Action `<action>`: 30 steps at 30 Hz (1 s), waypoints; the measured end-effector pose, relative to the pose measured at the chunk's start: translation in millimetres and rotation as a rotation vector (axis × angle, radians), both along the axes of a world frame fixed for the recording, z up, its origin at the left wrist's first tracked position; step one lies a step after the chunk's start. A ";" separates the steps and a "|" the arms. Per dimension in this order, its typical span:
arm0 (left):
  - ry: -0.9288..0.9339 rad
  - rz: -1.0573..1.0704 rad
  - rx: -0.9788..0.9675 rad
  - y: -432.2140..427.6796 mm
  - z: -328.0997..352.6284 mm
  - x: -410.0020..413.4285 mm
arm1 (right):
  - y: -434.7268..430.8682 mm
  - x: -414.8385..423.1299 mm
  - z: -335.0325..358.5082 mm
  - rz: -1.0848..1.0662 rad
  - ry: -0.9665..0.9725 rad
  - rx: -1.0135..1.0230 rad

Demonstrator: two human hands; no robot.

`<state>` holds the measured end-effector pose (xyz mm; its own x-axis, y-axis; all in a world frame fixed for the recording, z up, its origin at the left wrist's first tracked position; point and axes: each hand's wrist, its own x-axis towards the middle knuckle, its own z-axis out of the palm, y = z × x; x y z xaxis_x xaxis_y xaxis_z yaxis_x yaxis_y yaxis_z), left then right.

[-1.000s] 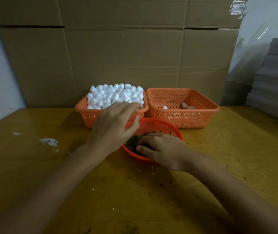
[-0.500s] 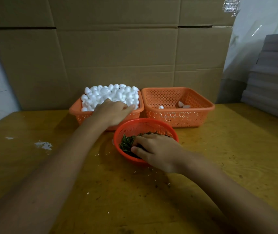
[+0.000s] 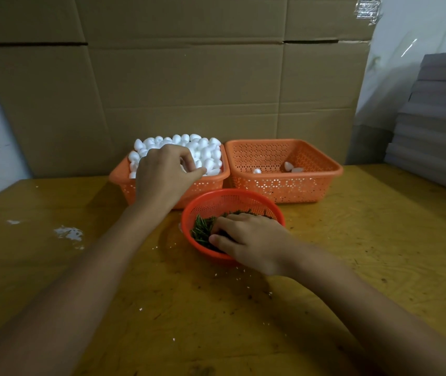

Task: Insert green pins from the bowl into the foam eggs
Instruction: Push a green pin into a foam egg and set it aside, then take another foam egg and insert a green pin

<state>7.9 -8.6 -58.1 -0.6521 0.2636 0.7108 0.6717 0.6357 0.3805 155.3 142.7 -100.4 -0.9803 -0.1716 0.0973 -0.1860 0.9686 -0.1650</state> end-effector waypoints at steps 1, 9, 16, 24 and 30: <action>0.030 0.014 0.016 0.0 1.2 3.5 | -0.1 0.3 0.3 -0.001 -0.002 -0.003; -0.085 -0.182 0.228 1.7 4.5 34.3 | -0.9 2.1 3.6 -0.003 -0.018 0.003; -0.459 -0.573 0.362 -9.8 -29.3 60.3 | -2.6 2.9 4.5 -0.007 -0.007 0.007; -0.462 -0.630 0.344 -10.2 -40.2 67.0 | -5.8 6.4 8.5 -0.031 -0.028 0.018; -0.529 -0.585 0.444 -10.1 -40.6 67.0 | -6.4 7.1 9.1 -0.014 -0.014 0.008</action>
